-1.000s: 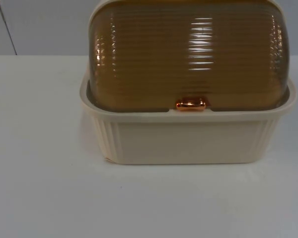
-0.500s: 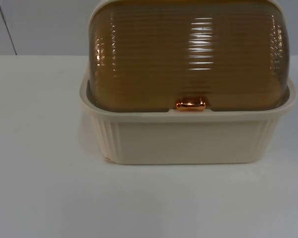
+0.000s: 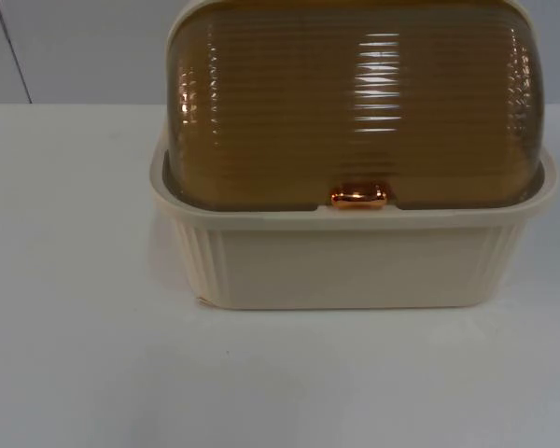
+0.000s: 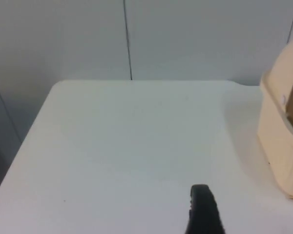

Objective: Open the box lid with the left hand, place the block into the box with the right hand, then close the box lid with the left hand.

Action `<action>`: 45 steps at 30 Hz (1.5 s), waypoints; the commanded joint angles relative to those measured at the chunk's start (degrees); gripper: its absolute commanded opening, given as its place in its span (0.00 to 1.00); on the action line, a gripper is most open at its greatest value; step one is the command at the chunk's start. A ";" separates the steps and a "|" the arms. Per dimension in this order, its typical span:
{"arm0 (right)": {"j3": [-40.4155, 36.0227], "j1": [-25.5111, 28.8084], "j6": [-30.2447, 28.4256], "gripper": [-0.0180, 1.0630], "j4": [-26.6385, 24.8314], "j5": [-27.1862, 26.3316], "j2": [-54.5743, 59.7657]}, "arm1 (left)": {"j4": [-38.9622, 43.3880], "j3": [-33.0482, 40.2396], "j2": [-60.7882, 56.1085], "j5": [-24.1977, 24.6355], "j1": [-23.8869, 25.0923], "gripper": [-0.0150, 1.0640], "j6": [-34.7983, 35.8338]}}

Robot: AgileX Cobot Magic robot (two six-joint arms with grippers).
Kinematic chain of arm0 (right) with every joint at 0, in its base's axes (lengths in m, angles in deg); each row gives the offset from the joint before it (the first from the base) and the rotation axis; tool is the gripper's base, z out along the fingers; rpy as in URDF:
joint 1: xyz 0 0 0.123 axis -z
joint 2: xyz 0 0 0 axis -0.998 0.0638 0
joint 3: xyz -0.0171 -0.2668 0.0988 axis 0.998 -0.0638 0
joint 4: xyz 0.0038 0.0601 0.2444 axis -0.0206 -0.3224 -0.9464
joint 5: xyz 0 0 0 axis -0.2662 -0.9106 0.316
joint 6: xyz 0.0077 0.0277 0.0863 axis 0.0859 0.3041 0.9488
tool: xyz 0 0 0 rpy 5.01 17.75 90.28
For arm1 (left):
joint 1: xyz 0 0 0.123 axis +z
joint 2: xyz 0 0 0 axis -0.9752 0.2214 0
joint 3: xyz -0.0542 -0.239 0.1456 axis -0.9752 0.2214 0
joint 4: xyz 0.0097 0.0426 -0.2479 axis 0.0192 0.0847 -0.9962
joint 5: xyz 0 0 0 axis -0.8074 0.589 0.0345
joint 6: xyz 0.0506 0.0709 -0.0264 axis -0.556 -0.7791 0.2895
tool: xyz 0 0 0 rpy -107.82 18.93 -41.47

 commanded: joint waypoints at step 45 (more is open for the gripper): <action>-0.03 -0.18 3.79 0.99 3.29 1.55 -0.05 | -1.62 1.20 -0.19 2.28 -1.88 0.99 -6.51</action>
